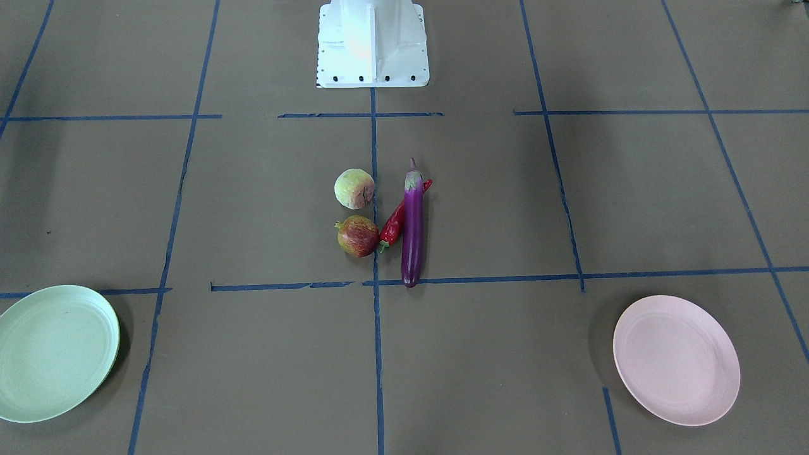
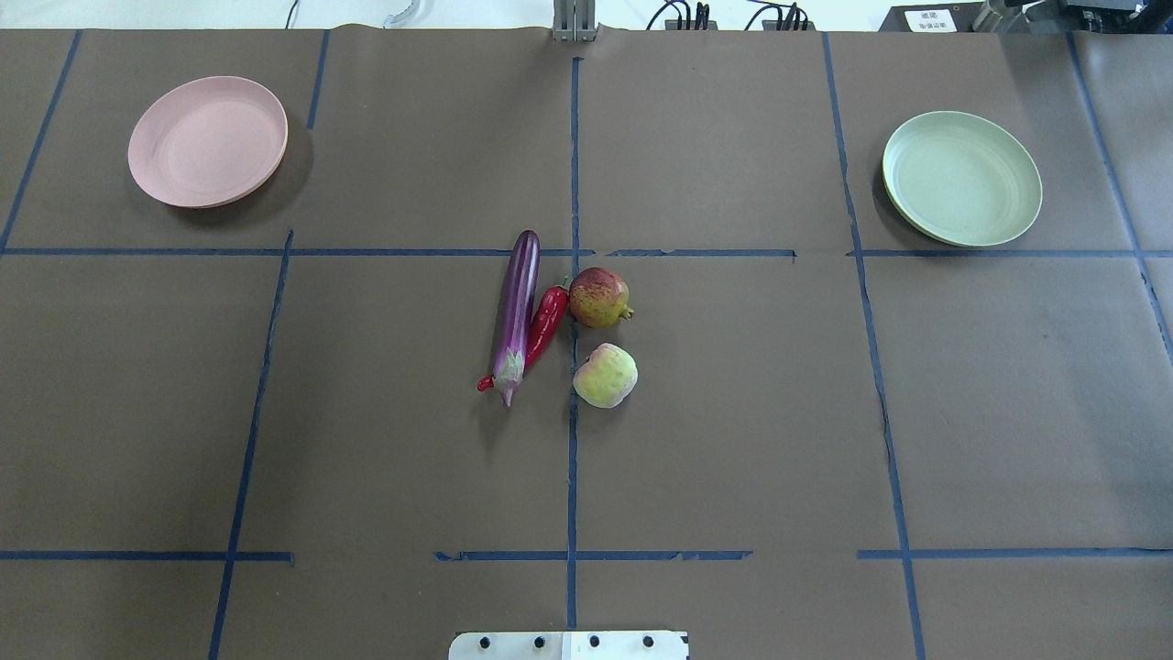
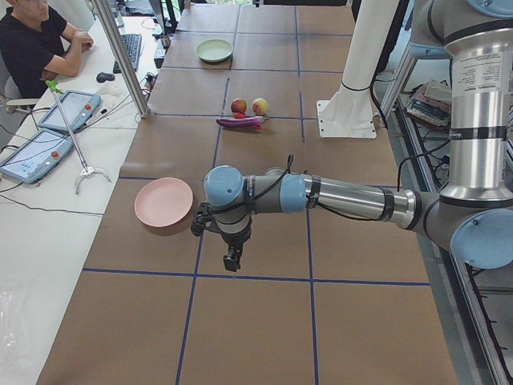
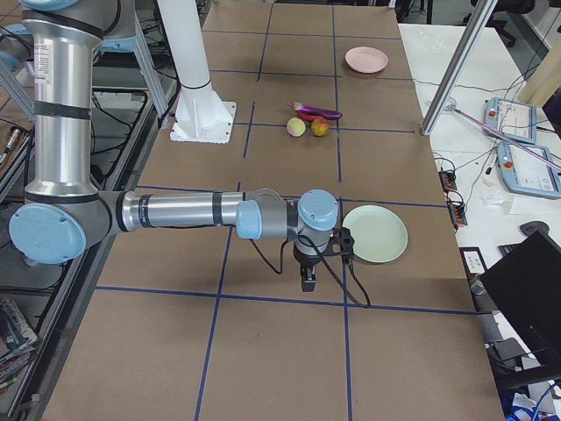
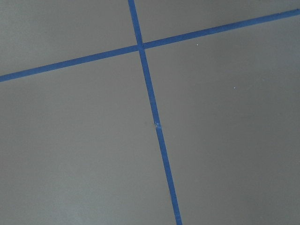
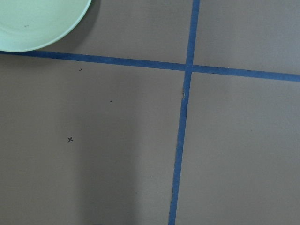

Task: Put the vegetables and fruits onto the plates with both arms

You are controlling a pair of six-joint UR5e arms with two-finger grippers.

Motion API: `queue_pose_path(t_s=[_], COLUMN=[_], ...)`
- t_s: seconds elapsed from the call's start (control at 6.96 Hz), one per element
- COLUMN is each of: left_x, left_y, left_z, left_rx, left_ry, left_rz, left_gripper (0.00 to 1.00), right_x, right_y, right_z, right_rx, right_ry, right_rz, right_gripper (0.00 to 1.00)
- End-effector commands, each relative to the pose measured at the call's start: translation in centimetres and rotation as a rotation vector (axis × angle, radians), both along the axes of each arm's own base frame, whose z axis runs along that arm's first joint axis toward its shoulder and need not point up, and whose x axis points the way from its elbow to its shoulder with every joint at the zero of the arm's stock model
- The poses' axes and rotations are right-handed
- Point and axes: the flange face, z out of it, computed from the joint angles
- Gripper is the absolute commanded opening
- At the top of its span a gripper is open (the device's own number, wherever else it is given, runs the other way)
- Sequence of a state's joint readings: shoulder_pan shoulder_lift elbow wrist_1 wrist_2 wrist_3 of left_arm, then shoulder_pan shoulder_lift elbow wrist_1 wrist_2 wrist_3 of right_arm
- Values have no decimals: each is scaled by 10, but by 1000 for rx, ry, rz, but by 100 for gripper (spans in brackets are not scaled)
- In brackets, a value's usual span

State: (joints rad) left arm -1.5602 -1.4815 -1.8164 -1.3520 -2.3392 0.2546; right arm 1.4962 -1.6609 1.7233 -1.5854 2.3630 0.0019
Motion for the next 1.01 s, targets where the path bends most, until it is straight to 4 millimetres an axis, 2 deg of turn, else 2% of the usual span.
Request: queue_pose_path(t_s=[0.0,0.86], left_x=[1,1], left_y=[7,9], left_z=[11,12], left_rx=[27,28], left_ry=[-8,-8], left_rz=[15,16], left_gripper=[100,100], right_x=[-5,-6], right_y=[-1,-2], right_z=[-4,-2], right_rx=[-25,-5], right_ry=[-4,-7], right_rz=[26,24], right_gripper=[100,100])
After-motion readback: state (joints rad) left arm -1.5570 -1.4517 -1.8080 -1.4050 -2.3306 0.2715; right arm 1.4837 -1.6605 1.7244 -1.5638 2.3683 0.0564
